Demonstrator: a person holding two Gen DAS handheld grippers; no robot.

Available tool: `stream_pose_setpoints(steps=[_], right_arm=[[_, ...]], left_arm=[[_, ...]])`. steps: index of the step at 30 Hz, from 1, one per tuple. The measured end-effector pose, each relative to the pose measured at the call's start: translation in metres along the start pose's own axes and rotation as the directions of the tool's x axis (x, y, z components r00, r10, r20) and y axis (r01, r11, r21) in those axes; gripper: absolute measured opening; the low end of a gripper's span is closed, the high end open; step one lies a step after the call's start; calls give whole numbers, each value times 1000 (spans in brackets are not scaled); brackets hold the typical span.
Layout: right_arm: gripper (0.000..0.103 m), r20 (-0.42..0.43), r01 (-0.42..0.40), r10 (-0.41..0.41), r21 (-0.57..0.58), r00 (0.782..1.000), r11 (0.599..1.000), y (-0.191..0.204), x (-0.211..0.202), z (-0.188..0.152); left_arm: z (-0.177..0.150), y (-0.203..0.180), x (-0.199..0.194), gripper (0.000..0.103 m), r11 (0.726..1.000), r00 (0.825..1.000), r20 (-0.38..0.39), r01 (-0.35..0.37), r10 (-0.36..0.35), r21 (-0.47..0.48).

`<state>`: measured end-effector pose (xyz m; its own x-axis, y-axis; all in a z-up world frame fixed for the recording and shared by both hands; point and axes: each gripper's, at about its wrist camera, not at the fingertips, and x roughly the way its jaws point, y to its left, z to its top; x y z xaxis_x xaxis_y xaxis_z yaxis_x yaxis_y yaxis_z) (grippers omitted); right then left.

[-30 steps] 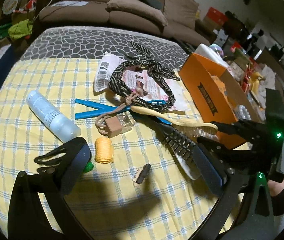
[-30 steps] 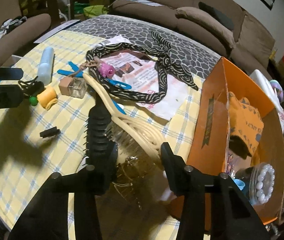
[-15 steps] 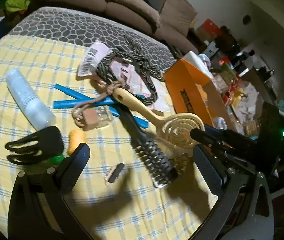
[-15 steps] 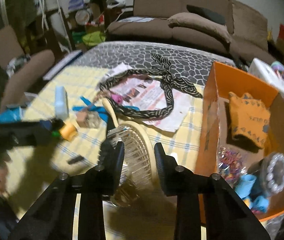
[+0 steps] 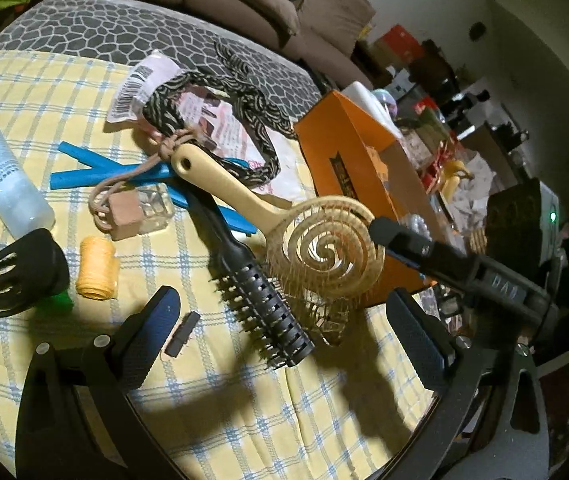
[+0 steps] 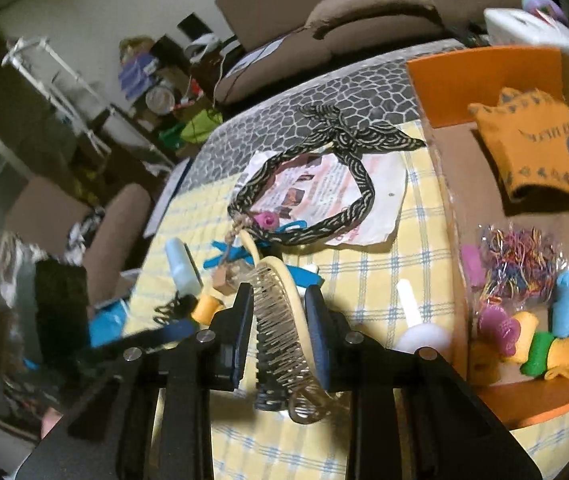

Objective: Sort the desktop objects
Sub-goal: 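Lift the wooden spiral hairbrush off the table with the right tool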

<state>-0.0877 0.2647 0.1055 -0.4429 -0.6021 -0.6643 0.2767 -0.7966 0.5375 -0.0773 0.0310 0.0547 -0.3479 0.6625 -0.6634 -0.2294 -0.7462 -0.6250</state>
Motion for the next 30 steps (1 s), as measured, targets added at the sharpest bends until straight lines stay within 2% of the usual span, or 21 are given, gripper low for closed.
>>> stream_pose_setpoints(steps=[4,8,13,14,17,22,24,30], right_arm=[[26,35,-46,44,51,998,998,-5,-9,3],[26,44,-51,49,48,998,998,-1,-14,3],[35,-5,53,-53,11,999,999,-1,-3,-1],[42,-18,69,-69,7,997,998,-2,-1,-1],[46,-43,107,-109,-44,993,993,1,6,-4],[52,-83,207,-225,-177,971,962,15,24,-14],[56,-93,224,-247,-205,965,953,16,30,-18],[56,-93,240,-269,-242,959,940,21,31,-20]], left_arm=[[-2,-7,5,103,999,1000,-6,25,-25,21],[-3,-13,10,103,999,1000,-15,21,-20,45],[-5,-13,11,103,999,1000,-22,8,-7,45],[-6,-12,11,103,999,1000,-20,5,-4,40],[-5,-6,9,103,1000,1000,-14,0,1,19],[-4,0,7,103,1000,1000,-10,-9,9,1],[-4,1,8,103,1000,1000,-11,-13,13,-4],[-4,5,8,103,1000,1000,-13,-20,20,-12]])
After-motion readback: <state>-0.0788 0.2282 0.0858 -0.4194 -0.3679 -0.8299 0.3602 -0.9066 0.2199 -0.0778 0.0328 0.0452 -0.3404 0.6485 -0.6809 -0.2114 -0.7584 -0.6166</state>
